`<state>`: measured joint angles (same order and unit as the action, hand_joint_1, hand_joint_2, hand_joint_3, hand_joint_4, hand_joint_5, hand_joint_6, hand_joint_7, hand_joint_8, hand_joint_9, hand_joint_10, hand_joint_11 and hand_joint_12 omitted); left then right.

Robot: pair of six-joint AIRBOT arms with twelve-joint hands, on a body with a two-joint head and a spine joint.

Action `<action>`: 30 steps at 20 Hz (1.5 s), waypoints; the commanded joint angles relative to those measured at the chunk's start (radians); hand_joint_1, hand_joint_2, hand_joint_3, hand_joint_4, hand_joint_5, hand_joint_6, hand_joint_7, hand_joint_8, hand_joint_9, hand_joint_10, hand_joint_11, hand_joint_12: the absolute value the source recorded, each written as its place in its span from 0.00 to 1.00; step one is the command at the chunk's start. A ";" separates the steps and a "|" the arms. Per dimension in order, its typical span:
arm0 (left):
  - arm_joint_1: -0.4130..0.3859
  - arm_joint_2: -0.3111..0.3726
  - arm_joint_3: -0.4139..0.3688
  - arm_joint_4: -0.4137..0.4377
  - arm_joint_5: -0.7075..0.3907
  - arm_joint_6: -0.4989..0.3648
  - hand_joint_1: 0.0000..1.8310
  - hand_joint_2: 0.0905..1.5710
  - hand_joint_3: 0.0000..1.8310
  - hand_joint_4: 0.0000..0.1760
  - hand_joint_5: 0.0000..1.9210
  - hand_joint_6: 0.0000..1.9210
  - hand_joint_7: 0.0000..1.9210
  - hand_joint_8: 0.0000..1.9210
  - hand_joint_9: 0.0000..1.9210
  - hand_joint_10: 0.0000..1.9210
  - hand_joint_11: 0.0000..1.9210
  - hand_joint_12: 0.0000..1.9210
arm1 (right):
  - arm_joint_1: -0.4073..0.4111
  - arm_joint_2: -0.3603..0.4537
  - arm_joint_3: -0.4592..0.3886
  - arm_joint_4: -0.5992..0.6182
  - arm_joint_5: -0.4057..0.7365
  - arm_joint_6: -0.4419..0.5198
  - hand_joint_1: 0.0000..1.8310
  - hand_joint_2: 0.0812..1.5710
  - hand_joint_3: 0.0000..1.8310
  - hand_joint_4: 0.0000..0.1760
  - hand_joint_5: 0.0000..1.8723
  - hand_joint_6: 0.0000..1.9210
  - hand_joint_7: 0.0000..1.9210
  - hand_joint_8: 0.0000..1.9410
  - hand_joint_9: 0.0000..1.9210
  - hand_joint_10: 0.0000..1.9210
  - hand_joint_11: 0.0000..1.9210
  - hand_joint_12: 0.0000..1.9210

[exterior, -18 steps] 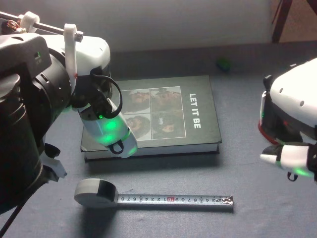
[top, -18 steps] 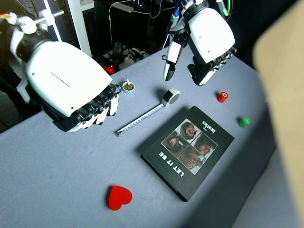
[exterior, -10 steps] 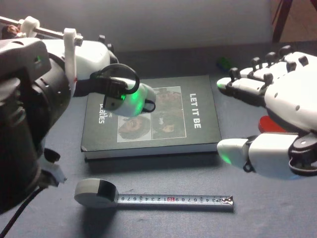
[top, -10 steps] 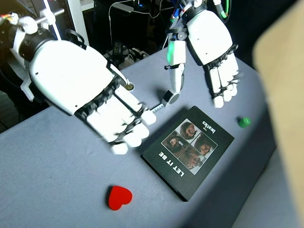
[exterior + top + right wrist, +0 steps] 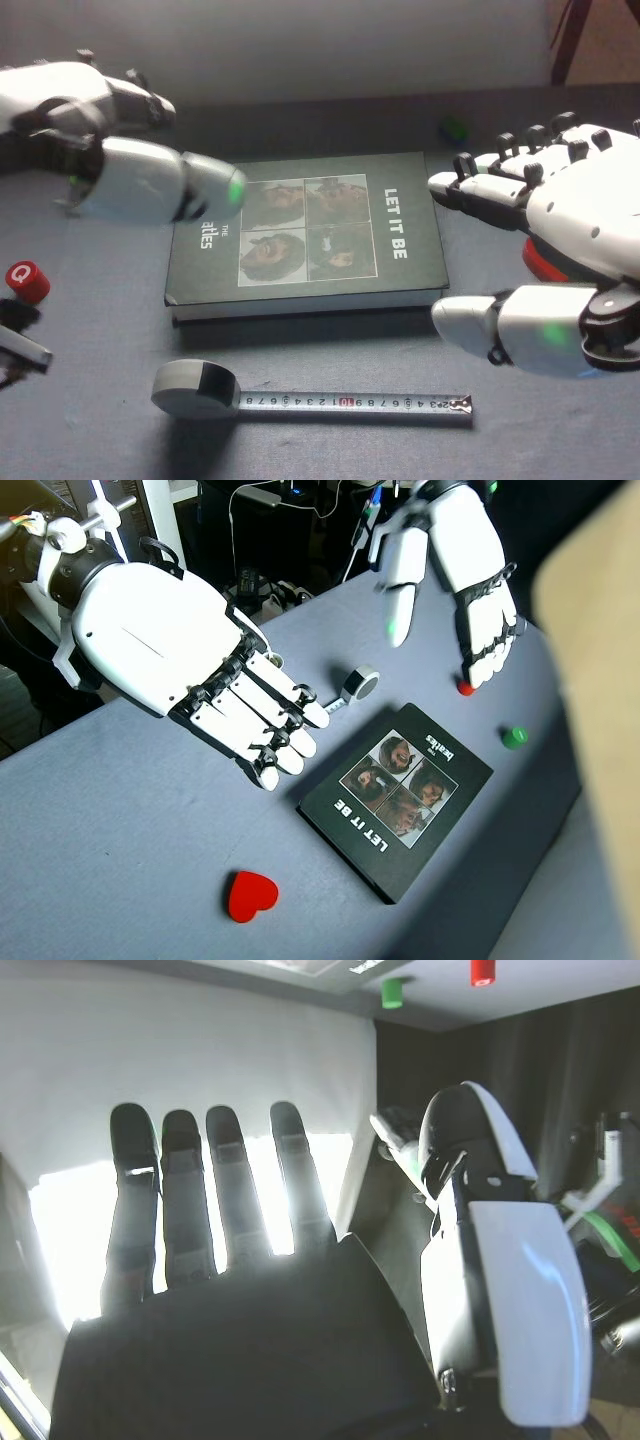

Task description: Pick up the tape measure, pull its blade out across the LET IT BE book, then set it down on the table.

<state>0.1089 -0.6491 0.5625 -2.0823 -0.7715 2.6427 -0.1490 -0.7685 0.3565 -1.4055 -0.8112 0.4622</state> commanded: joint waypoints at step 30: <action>0.587 0.061 0.050 1.076 0.306 -1.326 0.57 0.69 0.00 0.00 0.38 0.00 0.38 0.00 0.33 0.01 0.14 0.44 | -0.008 0.007 -0.001 -0.076 0.011 0.026 0.12 0.74 0.00 0.53 0.09 0.00 0.11 0.00 0.11 0.00 0.00 0.39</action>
<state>0.7197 -0.5842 0.6136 -1.0199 -0.3725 1.3197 -0.1673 -0.7647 0.3561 -1.4120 -0.7971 0.4786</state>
